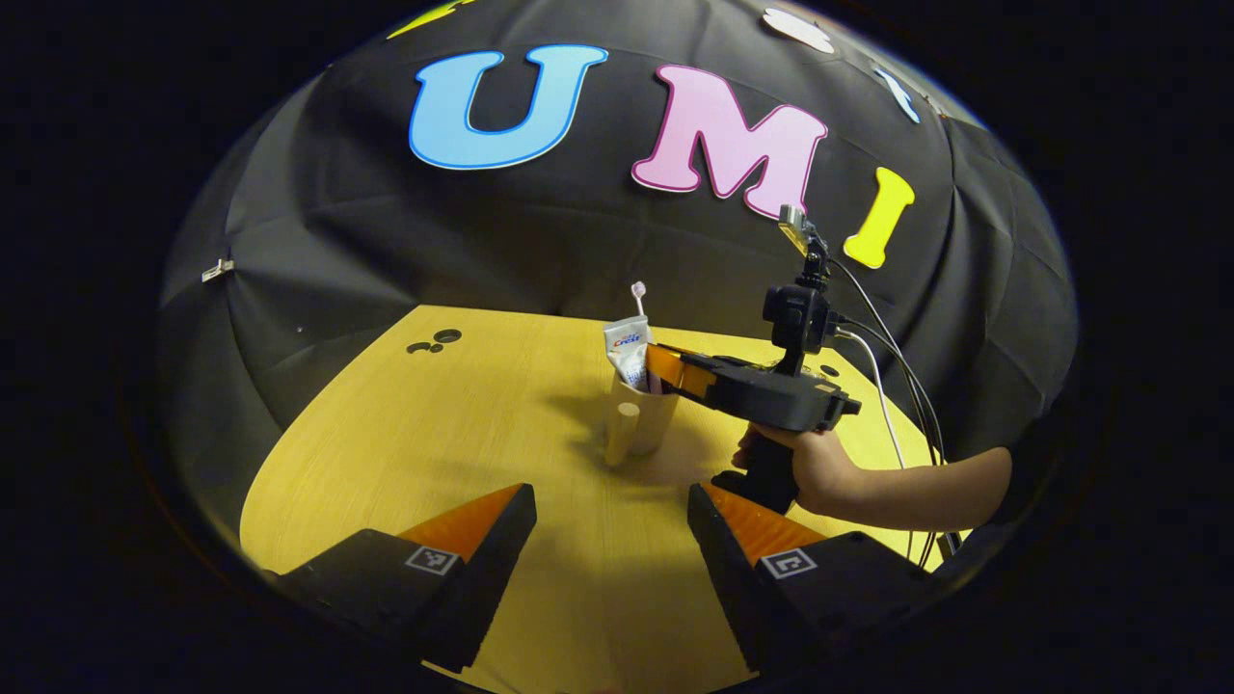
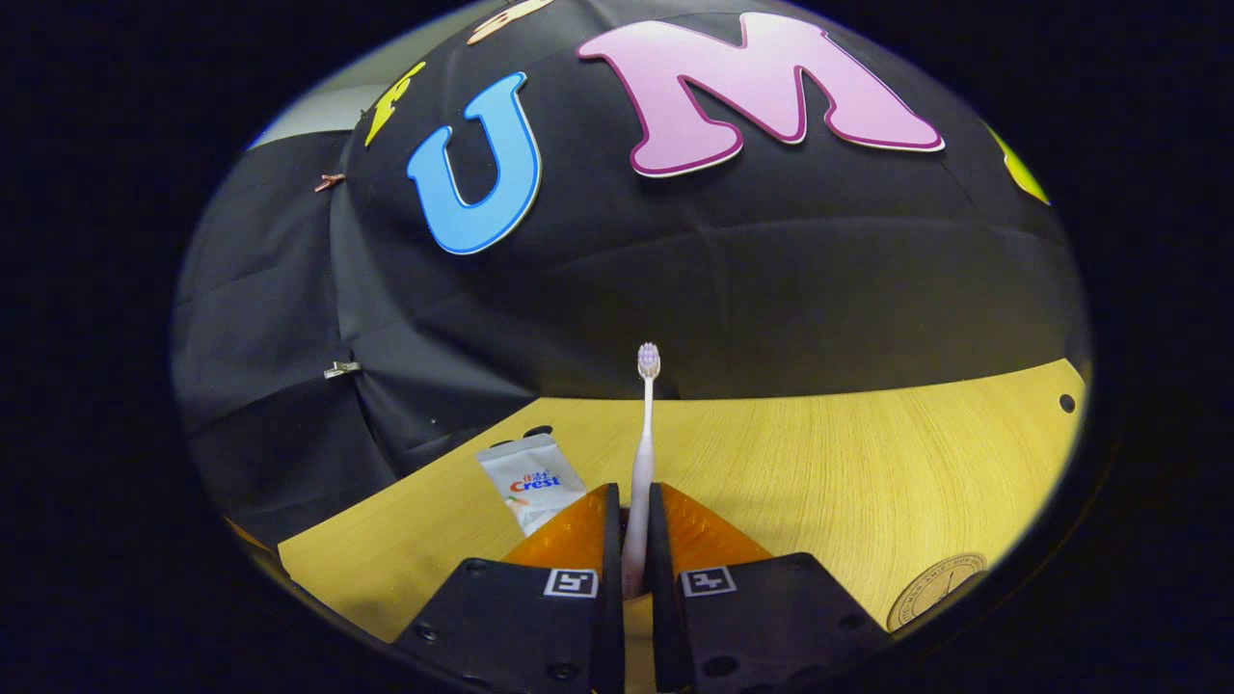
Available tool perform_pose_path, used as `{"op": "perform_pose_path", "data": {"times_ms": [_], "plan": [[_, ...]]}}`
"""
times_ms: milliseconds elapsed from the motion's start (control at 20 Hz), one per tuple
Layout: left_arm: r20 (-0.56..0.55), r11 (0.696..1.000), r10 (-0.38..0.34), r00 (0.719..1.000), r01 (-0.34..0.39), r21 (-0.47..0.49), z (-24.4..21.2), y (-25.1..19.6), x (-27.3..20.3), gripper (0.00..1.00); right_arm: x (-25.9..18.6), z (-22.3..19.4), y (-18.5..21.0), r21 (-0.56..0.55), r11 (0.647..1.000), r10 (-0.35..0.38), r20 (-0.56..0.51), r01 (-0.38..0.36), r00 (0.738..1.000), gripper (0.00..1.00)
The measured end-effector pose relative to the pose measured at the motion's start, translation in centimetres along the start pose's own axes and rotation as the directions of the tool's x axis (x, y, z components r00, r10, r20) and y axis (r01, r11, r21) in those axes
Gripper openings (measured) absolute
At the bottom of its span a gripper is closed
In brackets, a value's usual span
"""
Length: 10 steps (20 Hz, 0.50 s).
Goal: Put the toothbrush and toothpaste on the desktop into the cup, then pick up the cup and place it on the coaster on the desktop.
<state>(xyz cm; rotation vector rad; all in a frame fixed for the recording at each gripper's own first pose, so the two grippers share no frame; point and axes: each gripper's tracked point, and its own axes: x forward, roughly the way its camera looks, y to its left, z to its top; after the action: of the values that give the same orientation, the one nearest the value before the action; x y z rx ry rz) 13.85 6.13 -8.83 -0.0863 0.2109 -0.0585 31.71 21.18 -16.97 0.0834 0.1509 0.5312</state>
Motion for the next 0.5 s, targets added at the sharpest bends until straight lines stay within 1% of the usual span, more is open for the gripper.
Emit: {"op": "perform_pose_path", "data": {"times_ms": [50,100,150,200,250,300,400,450,500], "plan": [[0.001,1.000,-0.001,1.000,0.001,0.002,0.0,-0.2,0.0,0.98,-0.6,0.4,0.1,0.008,1.000,0.004,0.007,-0.004,1.000,0.24],[0.003,1.000,-0.003,1.000,0.003,0.001,0.0,-0.4,0.0,0.98,-1.0,0.3,0.0,0.007,1.000,0.003,0.006,-0.003,1.000,0.14],[0.003,1.000,-0.003,1.000,0.003,0.000,0.0,-0.5,0.3,0.98,-1.3,0.3,-0.2,0.006,1.000,0.004,0.003,-0.004,1.000,0.14],[0.000,1.000,-0.004,1.000,0.004,0.000,0.1,-0.7,0.4,0.98,-2.0,0.0,-0.5,0.007,1.000,0.001,-0.009,-0.001,1.000,0.31],[-0.001,1.000,-0.002,1.000,0.002,0.000,0.1,-0.7,0.7,0.98,-2.7,-0.1,-1.0,0.012,1.000,-0.006,-0.020,0.007,1.000,0.14],[-0.004,1.000,-0.001,1.000,0.001,0.000,0.3,-0.7,0.9,0.98,-3.7,-0.1,-1.8,0.020,1.000,-0.019,-0.022,0.020,1.000,0.33],[-0.017,1.000,-0.003,1.000,0.003,-0.002,0.7,-0.6,1.5,0.98,-6.0,0.3,-3.3,0.037,0.999,-0.039,-0.032,0.040,0.999,0.48],[-0.030,1.000,0.002,1.000,-0.002,-0.002,0.7,-0.3,2.0,0.98,-7.1,0.4,-4.3,0.035,0.998,-0.052,-0.032,0.053,0.998,0.58],[-0.044,1.000,0.006,0.999,-0.005,0.003,0.9,0.1,2.5,0.98,-8.4,0.7,-5.4,0.029,0.997,-0.067,-0.036,0.068,0.997,0.76]]}}
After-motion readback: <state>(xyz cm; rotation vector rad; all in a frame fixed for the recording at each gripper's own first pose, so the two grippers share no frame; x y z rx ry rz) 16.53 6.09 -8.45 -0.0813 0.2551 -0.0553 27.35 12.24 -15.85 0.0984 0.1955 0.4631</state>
